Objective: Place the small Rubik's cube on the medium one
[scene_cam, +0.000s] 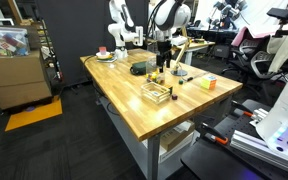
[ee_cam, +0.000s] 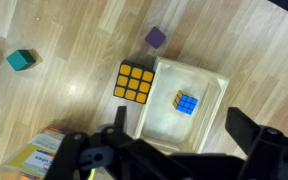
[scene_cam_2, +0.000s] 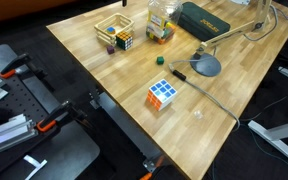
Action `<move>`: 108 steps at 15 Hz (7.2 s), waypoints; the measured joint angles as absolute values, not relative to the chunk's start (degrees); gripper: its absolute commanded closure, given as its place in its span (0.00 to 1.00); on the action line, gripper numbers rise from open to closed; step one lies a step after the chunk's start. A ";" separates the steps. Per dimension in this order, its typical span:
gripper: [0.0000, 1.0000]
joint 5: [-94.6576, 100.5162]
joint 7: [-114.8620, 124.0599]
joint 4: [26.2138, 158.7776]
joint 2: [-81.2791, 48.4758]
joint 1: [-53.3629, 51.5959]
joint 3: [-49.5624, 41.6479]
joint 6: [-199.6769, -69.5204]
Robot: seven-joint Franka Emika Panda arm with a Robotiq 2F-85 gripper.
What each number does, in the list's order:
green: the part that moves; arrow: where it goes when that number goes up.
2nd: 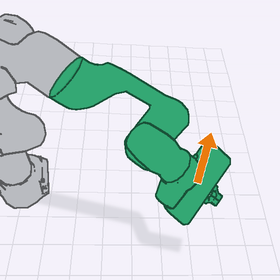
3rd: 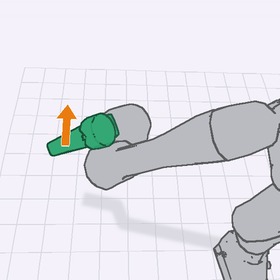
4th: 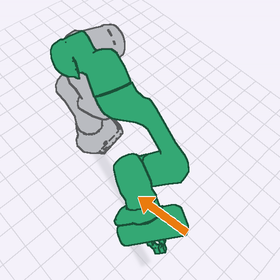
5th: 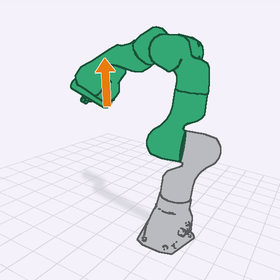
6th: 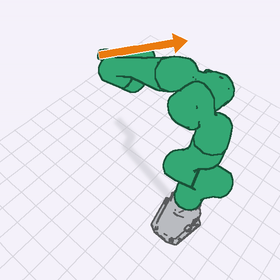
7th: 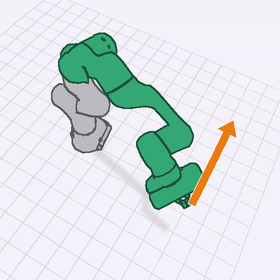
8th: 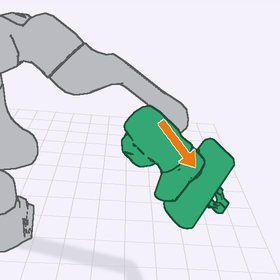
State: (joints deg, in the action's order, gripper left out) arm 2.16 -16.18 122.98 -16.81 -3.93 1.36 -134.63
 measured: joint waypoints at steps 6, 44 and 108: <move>0.00 -7.91 -16.46 120.74 -22.31 -3.39 5.64 -137.76; 0.38 -8.28 -9.00 110.64 -37.88 -2.19 5.04 -138.75; 0.00 -10.82 -12.40 112.86 -36.14 1.18 8.15 -143.11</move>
